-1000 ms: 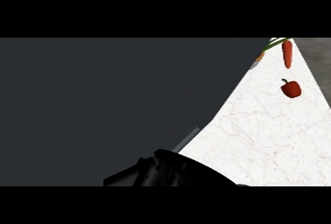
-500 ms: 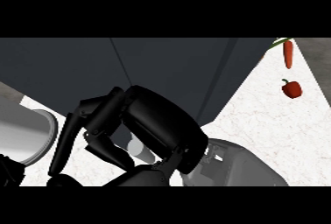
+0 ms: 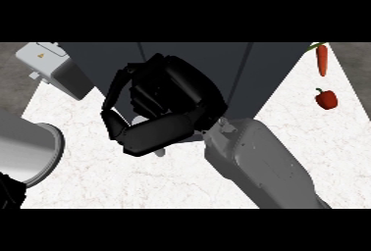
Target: Pick up the wine, place it into the cabinet and close the cabinet
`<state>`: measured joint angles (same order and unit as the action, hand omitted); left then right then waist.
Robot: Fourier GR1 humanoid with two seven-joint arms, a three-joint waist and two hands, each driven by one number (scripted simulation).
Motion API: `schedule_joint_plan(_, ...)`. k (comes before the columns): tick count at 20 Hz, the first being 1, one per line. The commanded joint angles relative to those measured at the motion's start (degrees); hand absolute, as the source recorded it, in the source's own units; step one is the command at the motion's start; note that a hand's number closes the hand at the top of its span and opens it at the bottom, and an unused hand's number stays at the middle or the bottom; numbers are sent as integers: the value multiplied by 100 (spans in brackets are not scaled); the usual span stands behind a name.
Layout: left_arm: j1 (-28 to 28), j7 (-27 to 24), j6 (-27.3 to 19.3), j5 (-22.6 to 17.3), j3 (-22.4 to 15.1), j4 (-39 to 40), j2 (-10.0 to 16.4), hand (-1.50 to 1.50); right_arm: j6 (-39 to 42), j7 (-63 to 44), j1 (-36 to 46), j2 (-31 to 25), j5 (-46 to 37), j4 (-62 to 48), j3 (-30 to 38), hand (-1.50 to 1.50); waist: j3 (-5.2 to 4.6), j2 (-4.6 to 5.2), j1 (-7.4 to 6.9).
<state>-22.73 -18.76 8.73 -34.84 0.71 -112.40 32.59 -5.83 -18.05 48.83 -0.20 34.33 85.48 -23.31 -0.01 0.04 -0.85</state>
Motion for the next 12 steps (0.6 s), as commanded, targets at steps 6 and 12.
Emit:
schedule_joint_plan(6, 72, 72, 103, 326, 52, 81, -356, 150, 650, 667, 18, -128, -122, -1312, 693, 150, 0, 4, 15)
schedule_joint_plan(12, 17, 136, 174, 388, 63, -3, -383, 150, 1112, 1185, 404, -306, -344, -2327, 1009, 150, -1, 34, -63)
